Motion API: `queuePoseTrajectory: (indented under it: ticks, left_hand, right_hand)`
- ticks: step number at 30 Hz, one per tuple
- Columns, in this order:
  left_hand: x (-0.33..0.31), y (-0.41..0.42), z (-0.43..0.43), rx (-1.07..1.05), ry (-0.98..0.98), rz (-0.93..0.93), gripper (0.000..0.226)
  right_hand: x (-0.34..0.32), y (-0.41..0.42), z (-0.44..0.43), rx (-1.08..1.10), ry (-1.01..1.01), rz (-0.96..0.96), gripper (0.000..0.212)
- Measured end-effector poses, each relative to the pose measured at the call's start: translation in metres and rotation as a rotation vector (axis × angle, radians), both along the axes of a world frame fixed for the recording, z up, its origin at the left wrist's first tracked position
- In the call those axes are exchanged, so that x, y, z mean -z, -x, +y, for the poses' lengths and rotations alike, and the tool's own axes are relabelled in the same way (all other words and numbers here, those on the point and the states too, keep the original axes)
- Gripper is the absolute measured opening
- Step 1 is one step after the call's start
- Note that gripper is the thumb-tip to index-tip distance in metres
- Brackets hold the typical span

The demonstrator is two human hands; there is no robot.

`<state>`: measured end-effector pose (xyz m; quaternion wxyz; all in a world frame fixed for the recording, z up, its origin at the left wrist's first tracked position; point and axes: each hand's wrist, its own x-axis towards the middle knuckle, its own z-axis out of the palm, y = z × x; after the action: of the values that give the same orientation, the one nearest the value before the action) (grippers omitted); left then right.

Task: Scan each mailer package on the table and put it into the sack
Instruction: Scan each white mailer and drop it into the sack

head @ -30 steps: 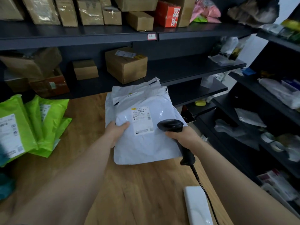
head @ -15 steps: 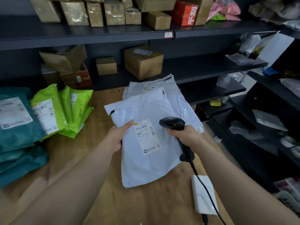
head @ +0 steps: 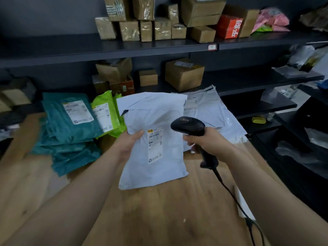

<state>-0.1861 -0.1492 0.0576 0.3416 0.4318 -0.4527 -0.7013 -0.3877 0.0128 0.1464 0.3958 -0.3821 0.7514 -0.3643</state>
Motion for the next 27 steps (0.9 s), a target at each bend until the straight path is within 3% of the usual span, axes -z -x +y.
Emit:
queuePoseTrajectory:
  ticks: [6, 11, 16, 27]
  left_hand:
    - [0.003, -0.051, 0.000, -0.047, -0.148, 0.070, 0.017]
    - [0.005, -0.075, -0.001, -0.048, -0.180, 0.081, 0.020]
    - [0.005, -0.089, -0.001, -0.031, -0.214, 0.074, 0.009]
    - [0.005, -0.098, -0.003, 0.015, -0.221, 0.069, 0.016]
  right_hand:
    - [-0.016, -0.056, 0.000, -0.067, -0.027, -0.029, 0.020]
    - [-0.026, -0.084, 0.001, -0.068, -0.048, -0.003, 0.018]
    - [-0.031, -0.098, 0.004, -0.034, -0.066, -0.010, 0.021]
    - [-0.029, -0.119, 0.007, 0.011, -0.097, -0.057, 0.020]
